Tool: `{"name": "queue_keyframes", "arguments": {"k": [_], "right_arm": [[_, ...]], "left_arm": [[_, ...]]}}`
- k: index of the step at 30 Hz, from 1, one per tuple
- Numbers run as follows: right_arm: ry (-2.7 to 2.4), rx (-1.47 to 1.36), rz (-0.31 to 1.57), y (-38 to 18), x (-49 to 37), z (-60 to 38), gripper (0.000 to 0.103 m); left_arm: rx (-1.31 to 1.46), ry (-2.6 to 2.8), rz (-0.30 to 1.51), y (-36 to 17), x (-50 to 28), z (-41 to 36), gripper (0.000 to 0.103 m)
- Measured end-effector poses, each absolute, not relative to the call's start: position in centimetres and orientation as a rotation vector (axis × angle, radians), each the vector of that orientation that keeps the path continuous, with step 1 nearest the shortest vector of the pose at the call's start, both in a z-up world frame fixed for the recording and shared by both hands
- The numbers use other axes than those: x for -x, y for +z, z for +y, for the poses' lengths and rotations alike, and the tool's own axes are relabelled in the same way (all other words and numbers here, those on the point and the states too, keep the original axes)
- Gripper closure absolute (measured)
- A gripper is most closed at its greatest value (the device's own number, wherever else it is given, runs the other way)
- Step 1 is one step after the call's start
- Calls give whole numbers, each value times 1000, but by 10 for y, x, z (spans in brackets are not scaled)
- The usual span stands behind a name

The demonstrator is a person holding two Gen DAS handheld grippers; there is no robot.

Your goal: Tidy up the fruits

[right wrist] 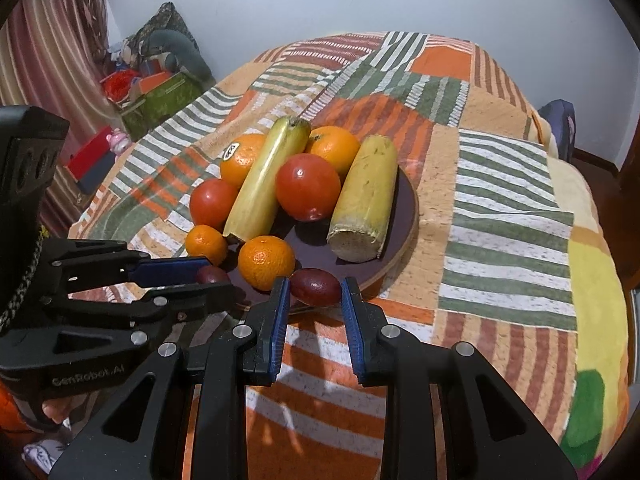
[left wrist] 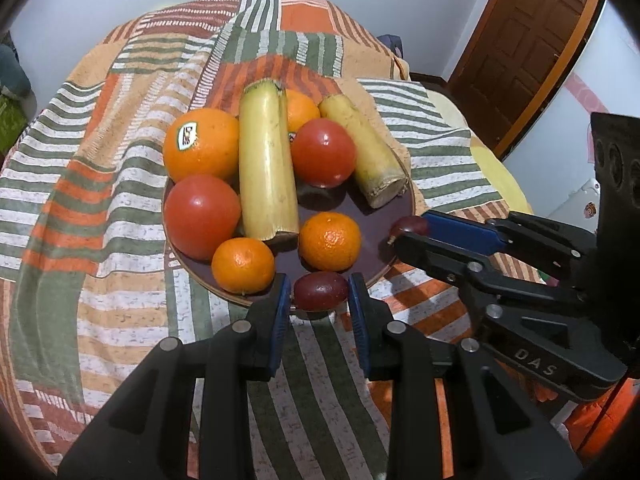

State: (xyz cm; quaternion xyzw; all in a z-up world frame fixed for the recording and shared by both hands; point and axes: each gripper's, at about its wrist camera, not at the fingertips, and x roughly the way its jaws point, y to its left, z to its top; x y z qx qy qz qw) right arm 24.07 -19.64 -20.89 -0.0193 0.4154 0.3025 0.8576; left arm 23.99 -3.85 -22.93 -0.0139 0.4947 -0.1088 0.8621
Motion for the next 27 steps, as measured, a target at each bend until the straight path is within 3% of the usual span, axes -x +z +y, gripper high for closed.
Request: {"name": "queue_keyframes", "arguments": {"k": [18,27], "right_arm": [[631,39,899,-208,-245,-196,73],[599,19,779,-162,-220,-212,73]], "left_arm": [[66,-221,1045,-228,-241,-33,69],[78,-163,897,-175,-209,-20,69]]}}
